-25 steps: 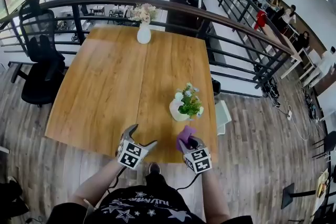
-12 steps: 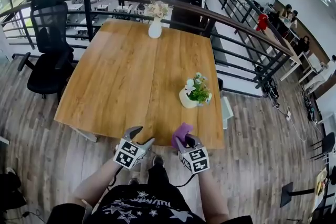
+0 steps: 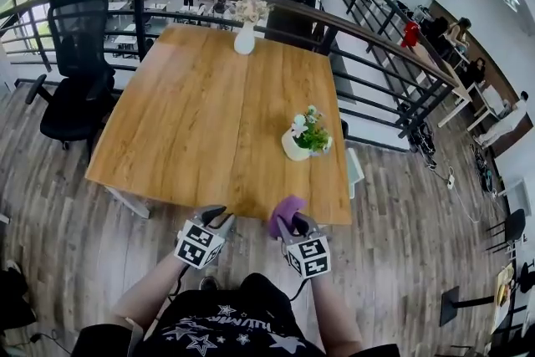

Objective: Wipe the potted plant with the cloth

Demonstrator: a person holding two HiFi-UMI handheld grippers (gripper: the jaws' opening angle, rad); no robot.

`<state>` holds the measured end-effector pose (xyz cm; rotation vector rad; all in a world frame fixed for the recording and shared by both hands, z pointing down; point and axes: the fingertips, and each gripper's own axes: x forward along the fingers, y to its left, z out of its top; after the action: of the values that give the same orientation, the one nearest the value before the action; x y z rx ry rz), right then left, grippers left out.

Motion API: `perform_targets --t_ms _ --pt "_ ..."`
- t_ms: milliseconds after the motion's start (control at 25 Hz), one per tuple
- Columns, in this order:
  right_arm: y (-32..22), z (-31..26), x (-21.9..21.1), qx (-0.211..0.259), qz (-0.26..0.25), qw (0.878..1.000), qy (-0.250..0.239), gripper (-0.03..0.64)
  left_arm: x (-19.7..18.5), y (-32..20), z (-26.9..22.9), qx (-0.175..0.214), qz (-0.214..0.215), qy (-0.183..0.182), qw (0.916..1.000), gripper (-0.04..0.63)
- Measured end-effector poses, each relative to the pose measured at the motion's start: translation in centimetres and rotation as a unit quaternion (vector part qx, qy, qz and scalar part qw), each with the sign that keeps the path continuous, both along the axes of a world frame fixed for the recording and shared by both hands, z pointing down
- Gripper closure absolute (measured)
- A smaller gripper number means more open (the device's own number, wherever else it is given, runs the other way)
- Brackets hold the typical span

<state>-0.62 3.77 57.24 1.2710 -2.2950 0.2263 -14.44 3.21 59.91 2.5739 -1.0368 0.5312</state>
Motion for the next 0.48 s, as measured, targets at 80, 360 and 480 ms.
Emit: perform_targets --t_ms 80,360,480 --pt "-0.1 0.0 -0.3 0.002 -0.01 1.0 0.008 0.537 -0.2 0.3 -0.2 0.01 -0.009 -0.002 0.9999 0.517" --pt "1.9 -0.2 1.1 -0.002 -0.03 1.0 -0.01 0.537 -1.3 2.4 0.2 0.004 -0.079 -0.016 0.9967 0.594" --pt "4.3 0.3 2.7 -0.015 -0.028 0.999 -0.027 0.537 -0.6 5.0 0.2 -0.005 -0.087 -0.018 0.996 0.594"
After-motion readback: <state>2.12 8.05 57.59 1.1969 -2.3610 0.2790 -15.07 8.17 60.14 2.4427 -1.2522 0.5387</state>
